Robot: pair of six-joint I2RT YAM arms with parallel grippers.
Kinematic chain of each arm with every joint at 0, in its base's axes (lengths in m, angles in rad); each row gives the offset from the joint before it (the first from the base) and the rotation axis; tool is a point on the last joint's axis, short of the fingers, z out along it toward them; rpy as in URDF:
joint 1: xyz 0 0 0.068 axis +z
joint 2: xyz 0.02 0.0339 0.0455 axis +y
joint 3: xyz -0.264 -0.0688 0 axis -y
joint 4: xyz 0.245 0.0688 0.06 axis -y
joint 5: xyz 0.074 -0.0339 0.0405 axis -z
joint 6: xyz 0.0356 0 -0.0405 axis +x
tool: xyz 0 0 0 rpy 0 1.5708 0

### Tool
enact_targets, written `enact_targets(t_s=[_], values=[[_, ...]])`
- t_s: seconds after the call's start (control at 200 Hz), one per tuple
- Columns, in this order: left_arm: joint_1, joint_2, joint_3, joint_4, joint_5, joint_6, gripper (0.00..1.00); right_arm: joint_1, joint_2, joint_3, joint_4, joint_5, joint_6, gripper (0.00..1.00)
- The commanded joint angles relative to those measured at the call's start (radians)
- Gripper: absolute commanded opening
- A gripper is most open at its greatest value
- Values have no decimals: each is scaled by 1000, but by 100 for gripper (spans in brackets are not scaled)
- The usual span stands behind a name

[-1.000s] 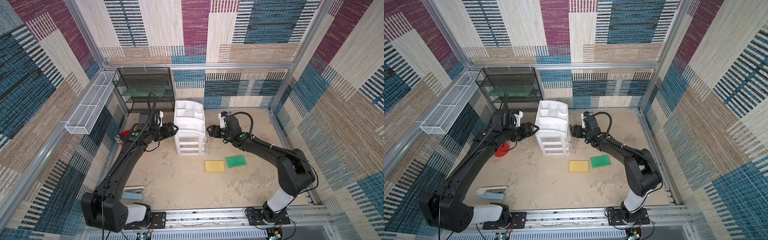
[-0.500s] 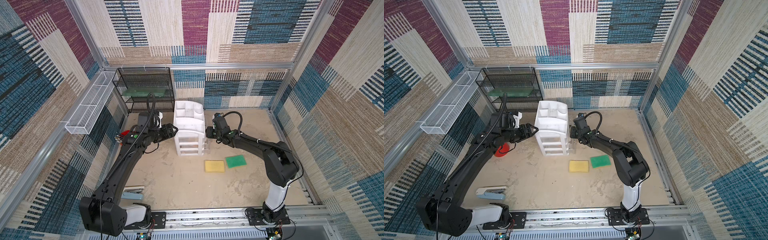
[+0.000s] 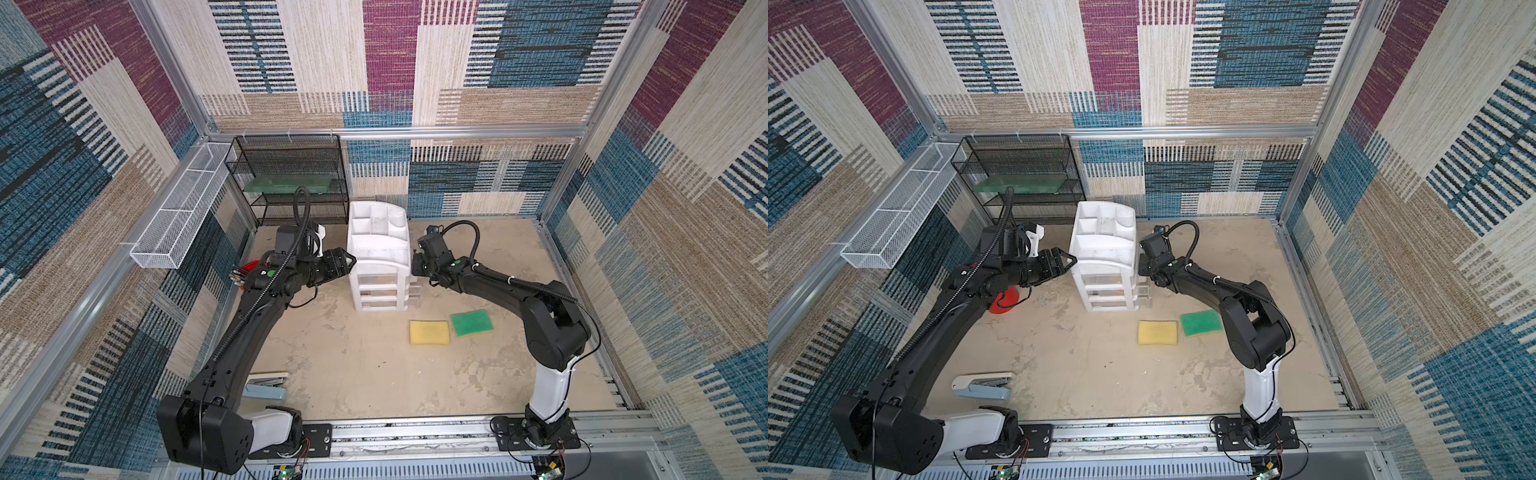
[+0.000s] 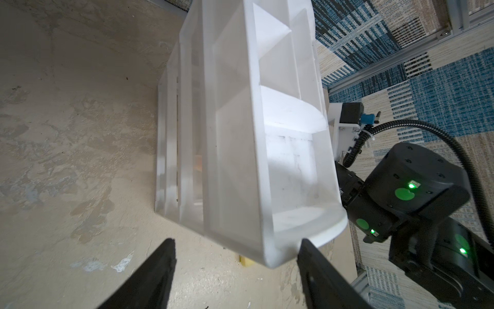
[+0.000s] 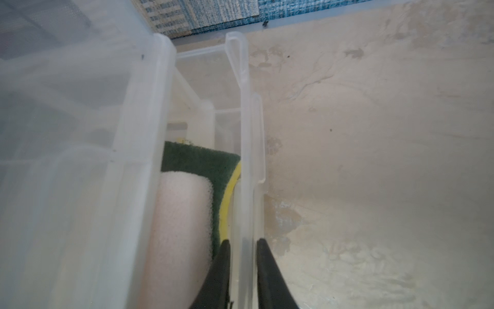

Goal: Take the sponge out of the drawer
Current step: Open the drawer in the storage box.

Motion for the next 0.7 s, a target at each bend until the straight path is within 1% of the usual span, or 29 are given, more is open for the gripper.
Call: enact_targets(t_s=[0.0,0.09,0.24,0.466,0.581,0.696], values=[[1,5,-3,7,-10,20,74,-4,-29,4,-20,107,-17,19],[1,2,-3,8,-11,19,74,-18,-43,-11,-27,121,-21,19],[0,0,-5,7,-11,19,74,-69,-77,-71,-3,89,-16,18],[1,12,0,7,10,18,74,-145,-127,-170,106,-89,-14,17],[1,12,3,12,28,23,75,-146,-117,-167,119,-114,-23,16],[-1,10,6,14,31,28,75,-132,-89,-122,112,-120,-40,16]])
